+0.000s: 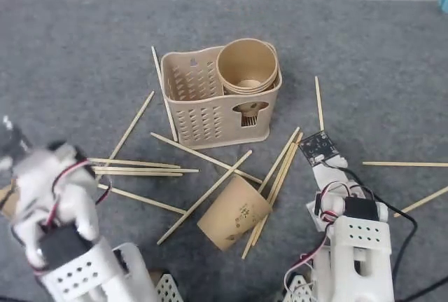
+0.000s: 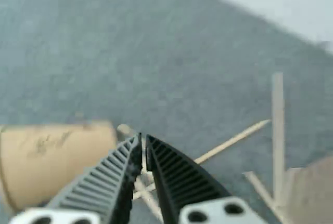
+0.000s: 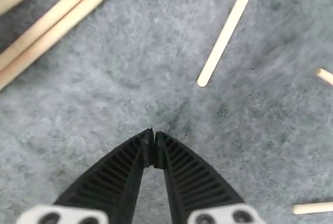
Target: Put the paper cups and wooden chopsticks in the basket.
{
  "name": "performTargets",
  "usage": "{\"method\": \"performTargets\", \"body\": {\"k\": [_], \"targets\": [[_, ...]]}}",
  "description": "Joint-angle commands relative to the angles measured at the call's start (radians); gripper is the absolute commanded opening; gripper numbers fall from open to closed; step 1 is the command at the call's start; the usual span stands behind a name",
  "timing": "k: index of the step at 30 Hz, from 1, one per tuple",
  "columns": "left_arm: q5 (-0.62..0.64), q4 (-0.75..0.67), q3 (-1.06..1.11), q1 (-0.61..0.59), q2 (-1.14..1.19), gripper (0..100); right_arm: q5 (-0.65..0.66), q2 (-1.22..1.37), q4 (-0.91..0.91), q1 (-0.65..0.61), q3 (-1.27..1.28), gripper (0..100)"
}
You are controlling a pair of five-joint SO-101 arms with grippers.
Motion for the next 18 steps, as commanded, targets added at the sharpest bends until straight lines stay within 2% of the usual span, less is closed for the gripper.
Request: {"method": "performTargets", "body": {"k": [1, 5, 12, 18], "targets": [[-0.018, -0.074, 0.193, -0.181, -0.112, 2, 0.023, -0.021, 0.01, 0.004, -0.009, 0.7], [-0.015, -0.075, 0.188, -0.275, -0.098, 3, 0.023, -0.021, 0.012, 0.004, -0.009, 0.7], [0.106, -0.072, 0.117, -0.298, 0.091, 22, 0.026, -0.021, 0.012, 0.004, -0.009, 0.7], [0.144, -0.003, -0.065, -0.301, 0.368, 22, 0.029, -0.021, 0.012, 0.004, -0.009, 0.7]]}}
